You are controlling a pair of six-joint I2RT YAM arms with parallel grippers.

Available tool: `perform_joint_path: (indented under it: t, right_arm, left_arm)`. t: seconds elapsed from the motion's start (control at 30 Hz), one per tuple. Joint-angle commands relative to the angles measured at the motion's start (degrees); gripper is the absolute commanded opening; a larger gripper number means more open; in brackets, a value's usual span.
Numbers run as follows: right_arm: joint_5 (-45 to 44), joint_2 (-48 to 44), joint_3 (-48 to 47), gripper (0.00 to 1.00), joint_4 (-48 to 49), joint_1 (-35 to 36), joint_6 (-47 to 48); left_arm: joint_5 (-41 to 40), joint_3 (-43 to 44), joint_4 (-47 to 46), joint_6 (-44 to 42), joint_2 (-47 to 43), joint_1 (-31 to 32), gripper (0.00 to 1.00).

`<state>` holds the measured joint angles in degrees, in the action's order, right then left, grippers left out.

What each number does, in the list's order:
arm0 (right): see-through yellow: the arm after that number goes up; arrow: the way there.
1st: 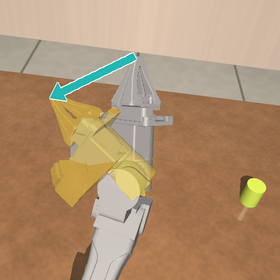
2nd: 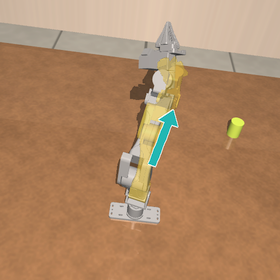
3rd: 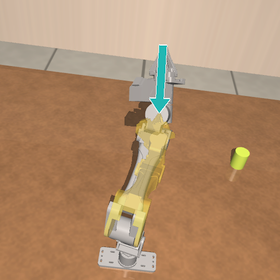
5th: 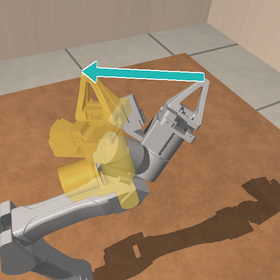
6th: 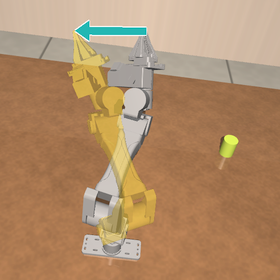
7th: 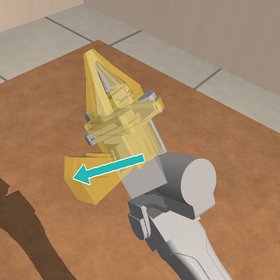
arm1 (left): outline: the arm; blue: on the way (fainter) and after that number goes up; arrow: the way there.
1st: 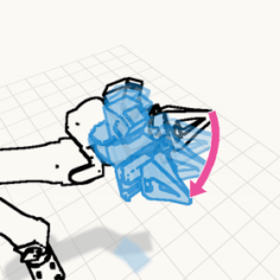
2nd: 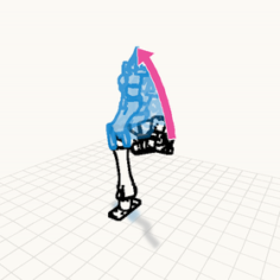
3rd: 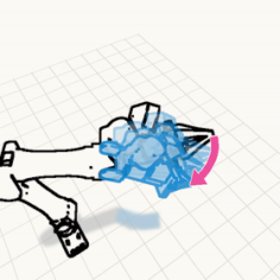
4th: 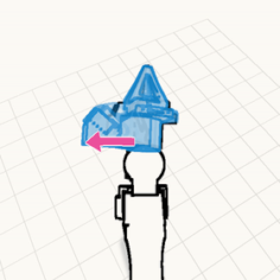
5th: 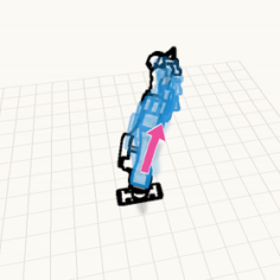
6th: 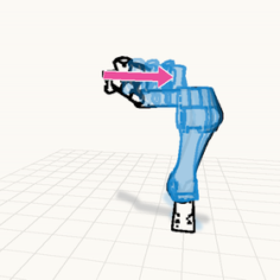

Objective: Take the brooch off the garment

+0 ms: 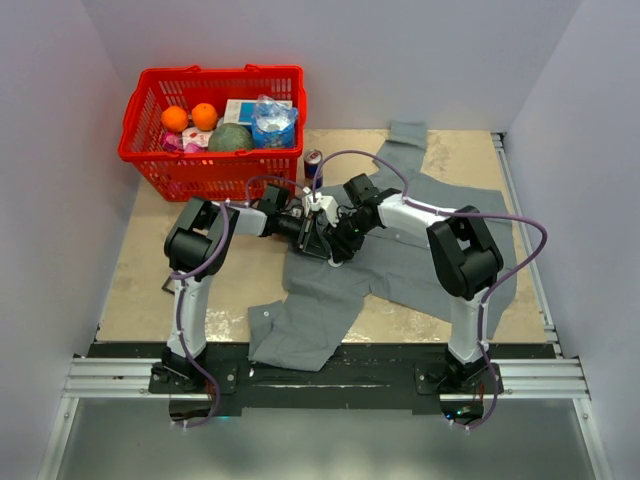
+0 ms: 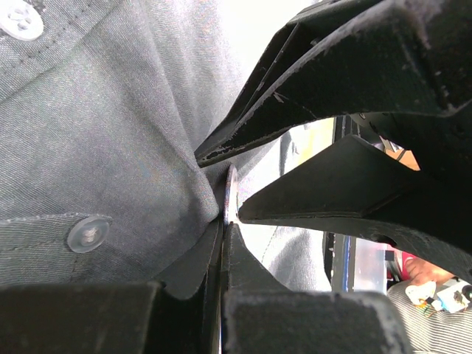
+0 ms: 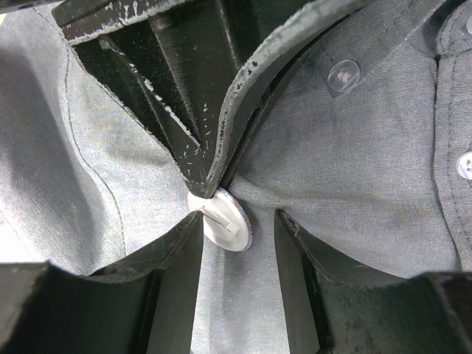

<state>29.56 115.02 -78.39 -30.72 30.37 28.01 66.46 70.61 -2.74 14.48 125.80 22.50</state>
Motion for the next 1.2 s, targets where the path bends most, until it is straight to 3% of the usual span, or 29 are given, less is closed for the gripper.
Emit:
perform_joint_path:
  t: [0.0, 0.7, 1.0, 1.17]
  right_arm:
    - [-2.94, 0.20, 1.75, 0.46, -2.68, 0.30, 2.13]
    - [-7.32, 0.47, 1.48, 0.45, -0.92, 0.13, 2.05]
    - [-15.76, -1.20, 2.54, 0.40, 8.47, 0.39, -7.52]
    - [-9.28, -0.41, -0.79, 0.42, 6.38, 0.30, -8.94]
  left_arm:
    - [3.59, 1.64, -2.00, 2.13, 0.77, -0.70, 0.00]
    - [6.49, 1.99, -3.94, 3.54, 1.91, -1.14, 0.00]
    - [6.93, 1.73, -4.55, 4.15, 1.82, -1.14, 0.00]
    - [6.15, 1.46, -4.38, 4.24, 1.73, -1.14, 0.00]
